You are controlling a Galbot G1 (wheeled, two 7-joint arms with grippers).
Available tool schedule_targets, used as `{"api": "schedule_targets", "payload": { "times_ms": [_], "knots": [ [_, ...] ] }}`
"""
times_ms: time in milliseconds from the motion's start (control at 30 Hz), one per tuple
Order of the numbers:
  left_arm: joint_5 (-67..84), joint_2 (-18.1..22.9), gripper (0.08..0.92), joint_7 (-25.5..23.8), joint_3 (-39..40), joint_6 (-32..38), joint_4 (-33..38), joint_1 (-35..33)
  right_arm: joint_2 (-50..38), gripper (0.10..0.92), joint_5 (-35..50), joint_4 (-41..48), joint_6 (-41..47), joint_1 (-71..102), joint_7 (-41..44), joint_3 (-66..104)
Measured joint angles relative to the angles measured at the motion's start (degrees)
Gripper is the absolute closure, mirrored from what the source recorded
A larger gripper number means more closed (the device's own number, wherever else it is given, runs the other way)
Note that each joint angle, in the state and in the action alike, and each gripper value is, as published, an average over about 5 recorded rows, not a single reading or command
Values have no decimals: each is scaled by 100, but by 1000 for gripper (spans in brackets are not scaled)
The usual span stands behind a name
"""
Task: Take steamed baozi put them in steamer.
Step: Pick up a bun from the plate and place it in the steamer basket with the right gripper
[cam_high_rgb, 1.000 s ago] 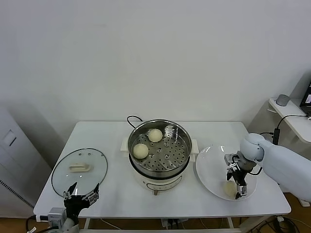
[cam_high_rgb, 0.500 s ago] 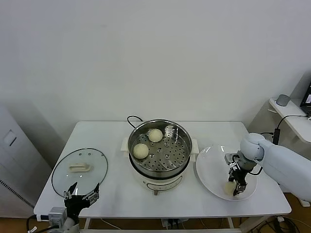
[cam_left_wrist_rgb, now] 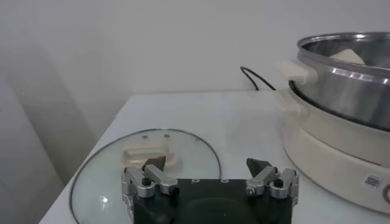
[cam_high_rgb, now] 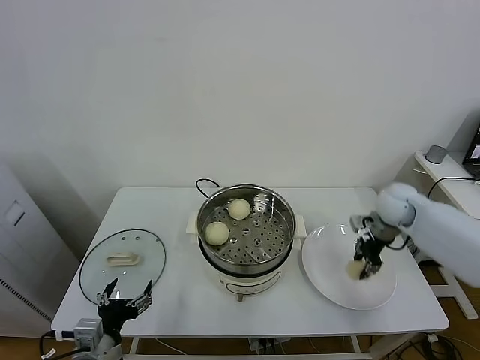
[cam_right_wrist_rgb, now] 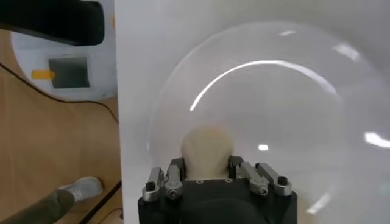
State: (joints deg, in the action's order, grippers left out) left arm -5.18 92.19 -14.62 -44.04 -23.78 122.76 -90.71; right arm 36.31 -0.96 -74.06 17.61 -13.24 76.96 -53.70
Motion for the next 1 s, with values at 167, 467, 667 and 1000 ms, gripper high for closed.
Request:
{"api": "schedule_targets", "payload": {
  "times_ms": [167, 467, 667, 1000],
  "knots": [
    [-49, 0, 177, 27, -38, 19, 54, -17, 505, 592, 570, 228, 47, -1185, 17, -756],
    [-76, 0, 177, 65, -140, 47, 144, -7, 1793, 592, 1788, 949, -362, -2399, 150, -1661],
    [-86, 0, 177, 81, -146, 72, 167, -12, 2500, 588, 2241, 1312, -1721, -2705, 220, -1961],
    [-100, 0, 177, 89, -106, 98, 163, 6, 2910, 586, 1024, 720, -4077, -2521, -131, -2007]
  ]
}}
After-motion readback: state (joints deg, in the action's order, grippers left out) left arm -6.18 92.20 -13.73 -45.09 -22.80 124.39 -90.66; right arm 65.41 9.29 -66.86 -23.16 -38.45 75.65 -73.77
